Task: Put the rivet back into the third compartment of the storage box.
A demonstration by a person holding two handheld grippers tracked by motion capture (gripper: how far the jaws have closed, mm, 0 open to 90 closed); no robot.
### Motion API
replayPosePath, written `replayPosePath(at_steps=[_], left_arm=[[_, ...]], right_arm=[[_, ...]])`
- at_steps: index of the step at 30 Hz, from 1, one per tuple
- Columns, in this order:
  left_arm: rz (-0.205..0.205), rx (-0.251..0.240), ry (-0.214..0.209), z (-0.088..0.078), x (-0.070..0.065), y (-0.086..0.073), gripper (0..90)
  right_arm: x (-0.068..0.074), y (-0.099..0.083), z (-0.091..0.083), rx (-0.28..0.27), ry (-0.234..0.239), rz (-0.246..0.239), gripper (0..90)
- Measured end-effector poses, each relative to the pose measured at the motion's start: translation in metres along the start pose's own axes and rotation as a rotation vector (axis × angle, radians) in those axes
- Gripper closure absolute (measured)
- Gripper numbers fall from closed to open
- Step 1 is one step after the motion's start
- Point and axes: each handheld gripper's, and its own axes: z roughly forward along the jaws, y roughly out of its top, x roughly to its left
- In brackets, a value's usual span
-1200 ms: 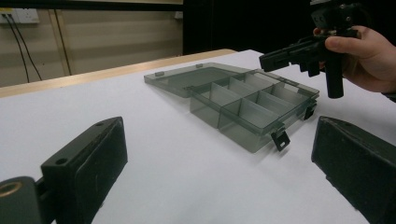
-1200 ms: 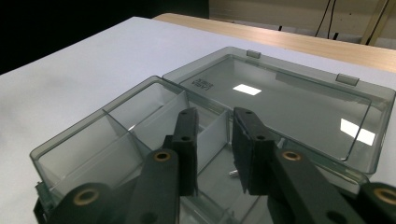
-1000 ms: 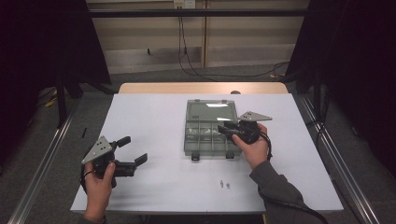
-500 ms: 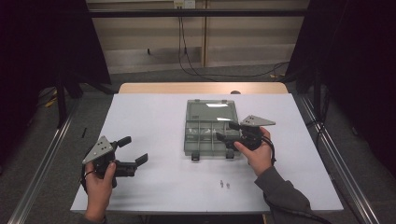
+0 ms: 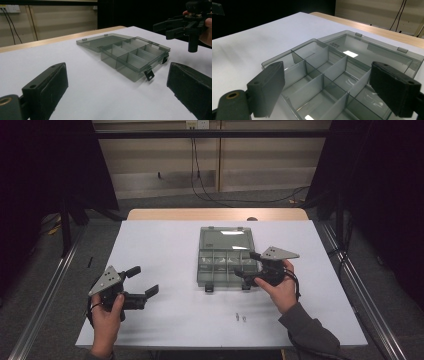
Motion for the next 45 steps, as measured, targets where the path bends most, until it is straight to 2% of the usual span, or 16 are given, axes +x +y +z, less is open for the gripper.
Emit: replayPosePath(at_steps=[3,14,27,32,39,45], left_arm=[[0.013,0.005,-0.004,-0.001,0.001,0.0,3.5],[-0.002,-0.006,-0.002,0.0,-0.001,0.001,3.5],[-0.007,-0.001,0.003,0.001,-0.002,0.0,3.4],[0.012,0.013,0.002,0.001,-0.001,0.0,3.5],[-0.005,0.001,0.004,0.001,-0.001,0.0,3.4],[0.0,0.003,0.003,0.002,-0.002,0.0,3.5]], right_arm=[[0.0,-0.002,-0.003,0.008,-0.001,-0.009,12.3],[0.002,-0.007,-0.016,-0.005,0.011,-0.005,12.2],[0.007,-0.019,-0.028,0.01,0.025,-0.012,12.2],[0.01,-0.022,-0.033,0.009,0.034,-0.014,12.2],[0.014,-0.028,-0.041,0.014,0.047,-0.017,12.2],[0.017,-0.033,-0.047,0.02,0.049,-0.02,12.1]])
